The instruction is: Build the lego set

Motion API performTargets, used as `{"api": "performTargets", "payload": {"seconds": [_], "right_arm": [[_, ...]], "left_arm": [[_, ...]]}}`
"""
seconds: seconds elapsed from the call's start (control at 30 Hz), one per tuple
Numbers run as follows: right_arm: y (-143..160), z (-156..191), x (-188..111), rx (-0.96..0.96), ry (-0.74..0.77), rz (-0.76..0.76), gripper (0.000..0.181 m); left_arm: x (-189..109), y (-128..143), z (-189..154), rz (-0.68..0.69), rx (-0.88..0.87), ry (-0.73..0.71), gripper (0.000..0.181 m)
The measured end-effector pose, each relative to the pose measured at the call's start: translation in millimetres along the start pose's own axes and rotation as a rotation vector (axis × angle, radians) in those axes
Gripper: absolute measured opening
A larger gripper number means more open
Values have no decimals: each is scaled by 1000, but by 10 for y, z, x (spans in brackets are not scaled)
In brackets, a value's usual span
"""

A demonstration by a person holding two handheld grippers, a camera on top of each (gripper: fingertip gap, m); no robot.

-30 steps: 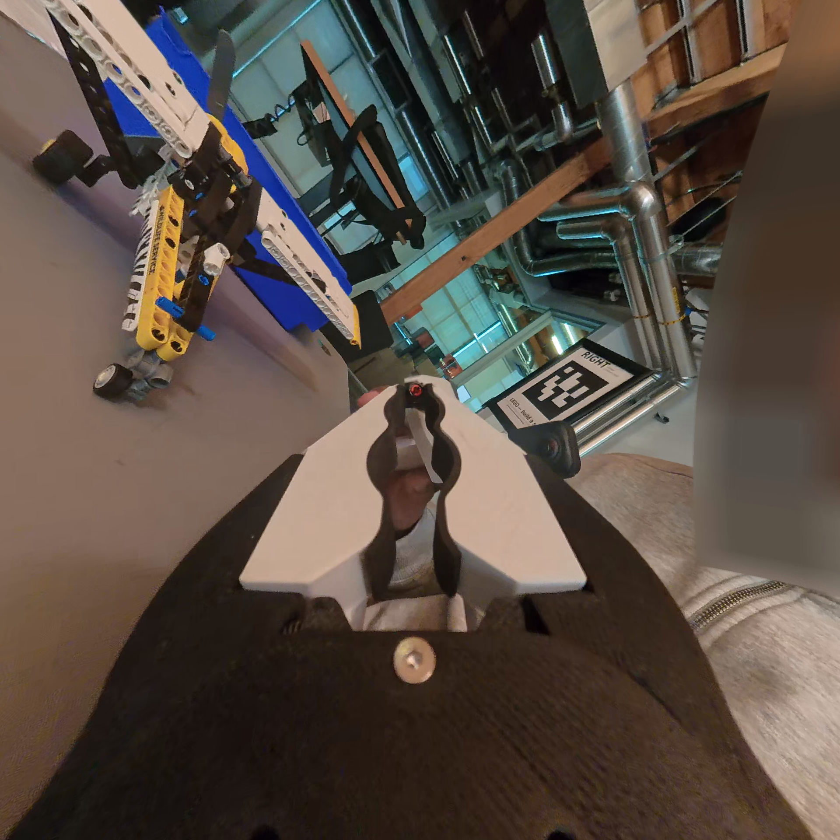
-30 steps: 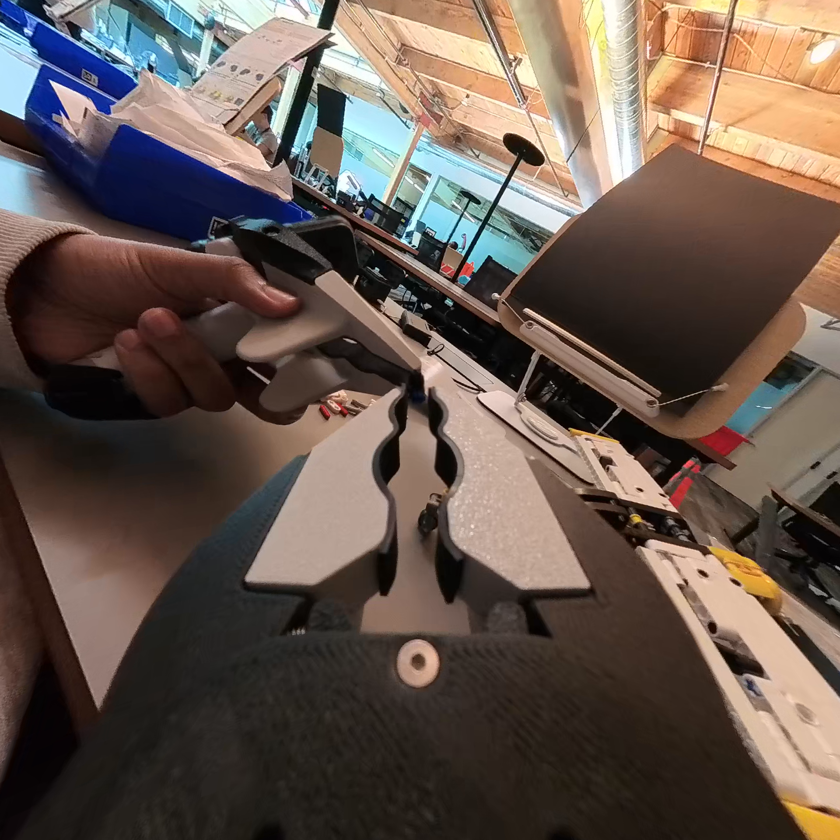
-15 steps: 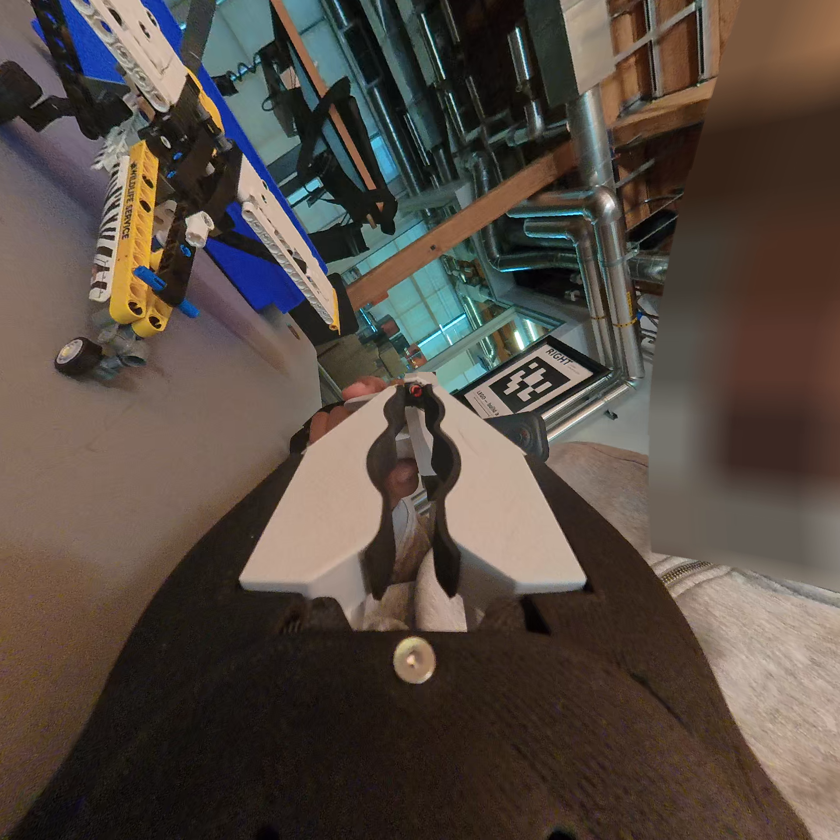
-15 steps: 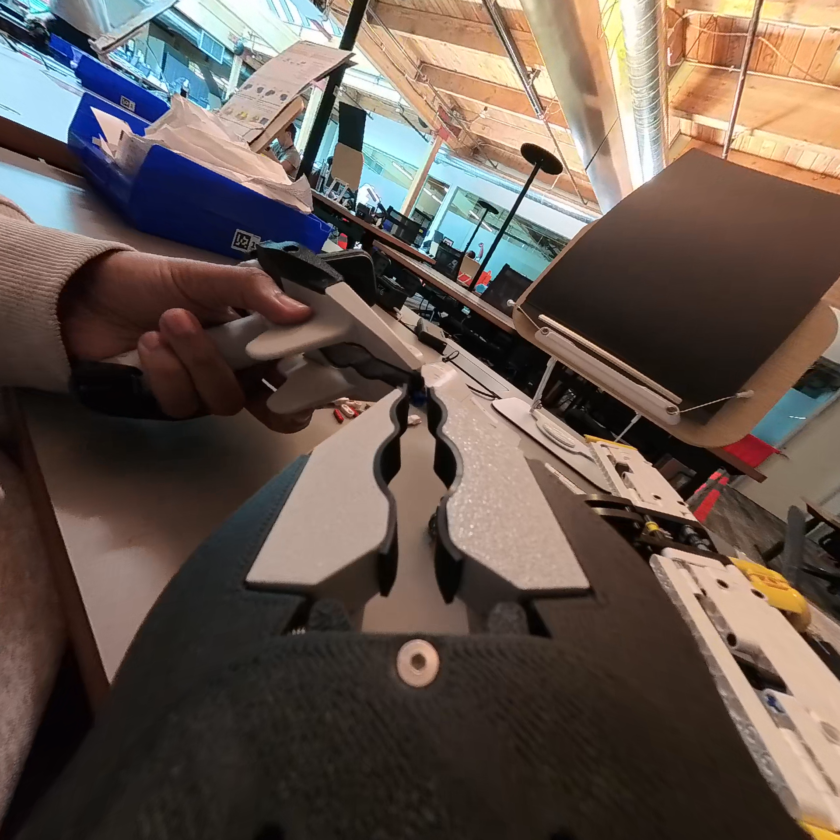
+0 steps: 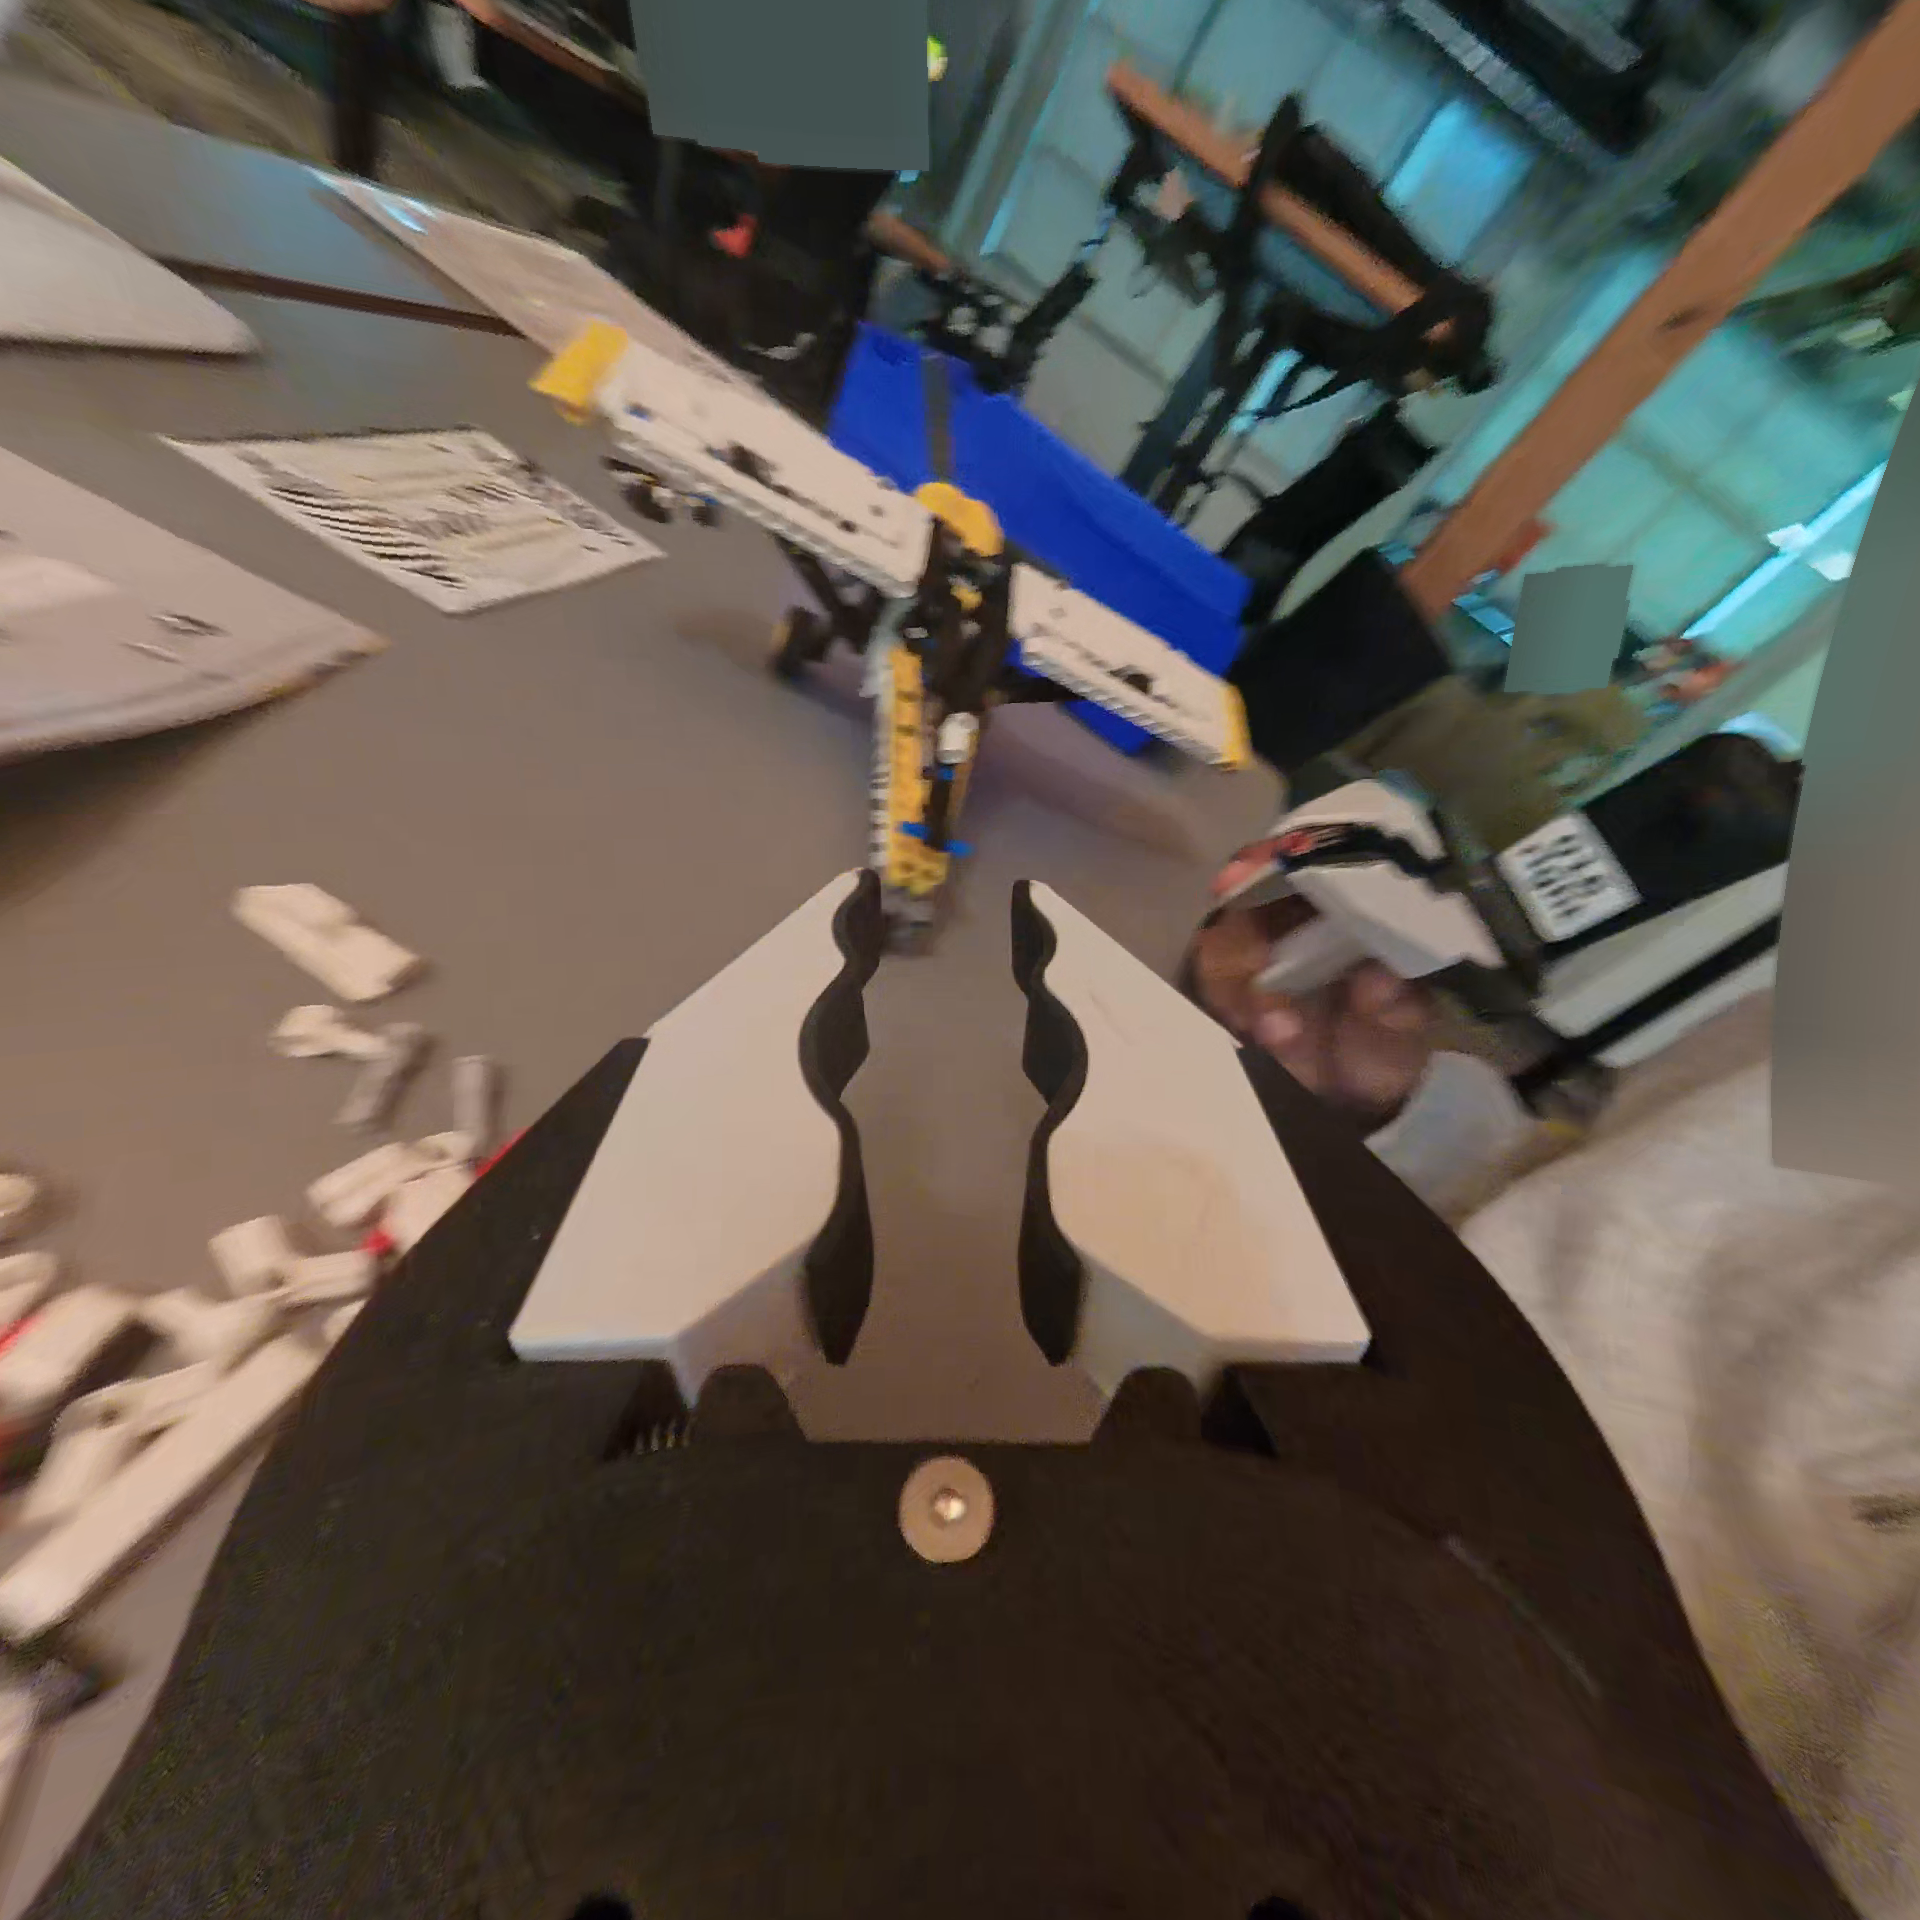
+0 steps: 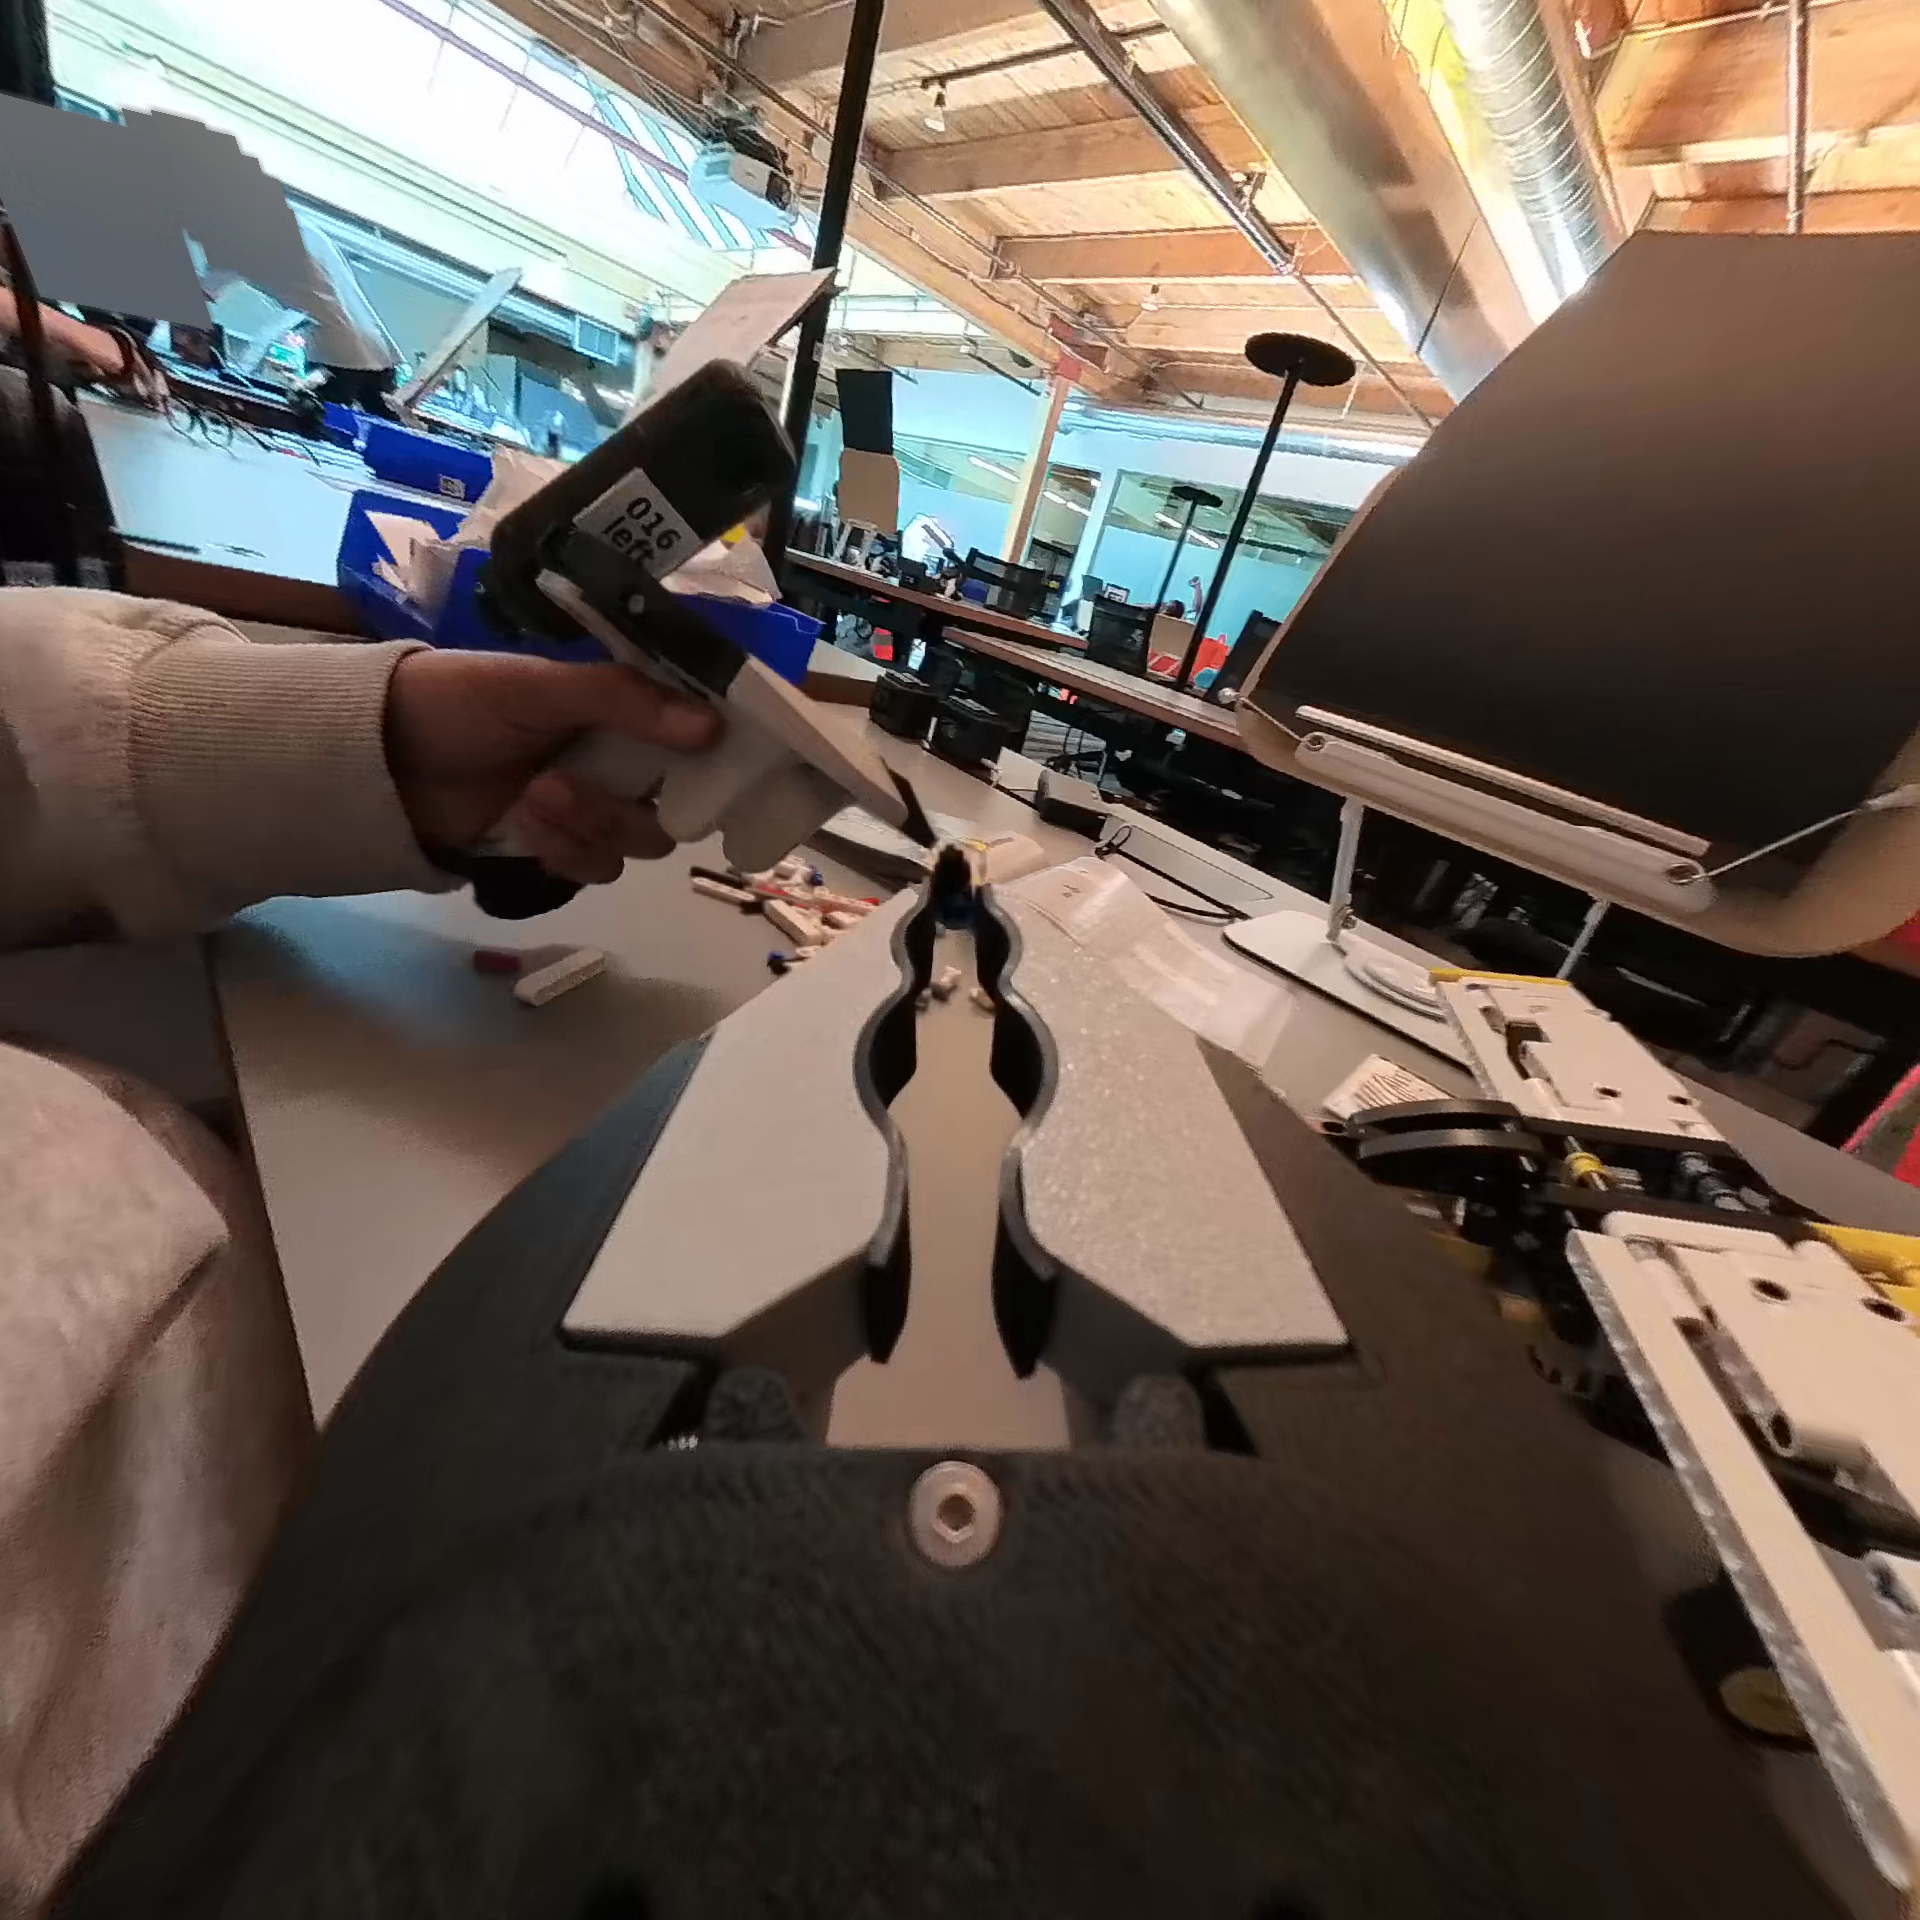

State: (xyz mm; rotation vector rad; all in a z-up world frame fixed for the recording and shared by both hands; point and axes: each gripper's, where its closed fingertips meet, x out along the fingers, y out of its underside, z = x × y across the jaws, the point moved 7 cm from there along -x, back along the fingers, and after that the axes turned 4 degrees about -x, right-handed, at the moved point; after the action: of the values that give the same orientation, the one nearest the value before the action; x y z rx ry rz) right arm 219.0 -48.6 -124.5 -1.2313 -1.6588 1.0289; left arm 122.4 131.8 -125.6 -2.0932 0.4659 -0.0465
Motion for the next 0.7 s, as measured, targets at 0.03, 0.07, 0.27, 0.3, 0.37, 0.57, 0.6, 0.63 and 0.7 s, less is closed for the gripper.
{"api": "performTargets", "payload": {"seconds": [0.03,0.07,0.27,0.3,0.37,0.57,0.6,0.63,0.7], "right_arm": [[-2,-7,-5,12,-6,-4,6],[-3,-14,-8,22,-9,-7,6],[-5,-10,-3,34,-25,1,6],[-5,-6,-1,32,-28,4,6],[-6,-3,1,33,-31,8,6],[-14,-19,-4,67,-49,5,6],[-16,-22,-5,72,-51,4,6],[-18,-23,-6,76,-52,3,6],[-22,-23,-10,78,-53,2,6]], "left_arm": [[-44,-11,57,1,34,-50,22],[-84,-21,107,-4,59,-91,22],[-200,-34,274,-41,106,-194,19],[-204,-31,290,-45,109,-201,19],[-210,-21,322,-43,115,-219,18],[-197,3,353,-15,113,-229,19],[-197,6,358,-2,121,-237,19],[-202,10,367,15,134,-252,20],[-223,15,391,55,169,-284,23]]}}
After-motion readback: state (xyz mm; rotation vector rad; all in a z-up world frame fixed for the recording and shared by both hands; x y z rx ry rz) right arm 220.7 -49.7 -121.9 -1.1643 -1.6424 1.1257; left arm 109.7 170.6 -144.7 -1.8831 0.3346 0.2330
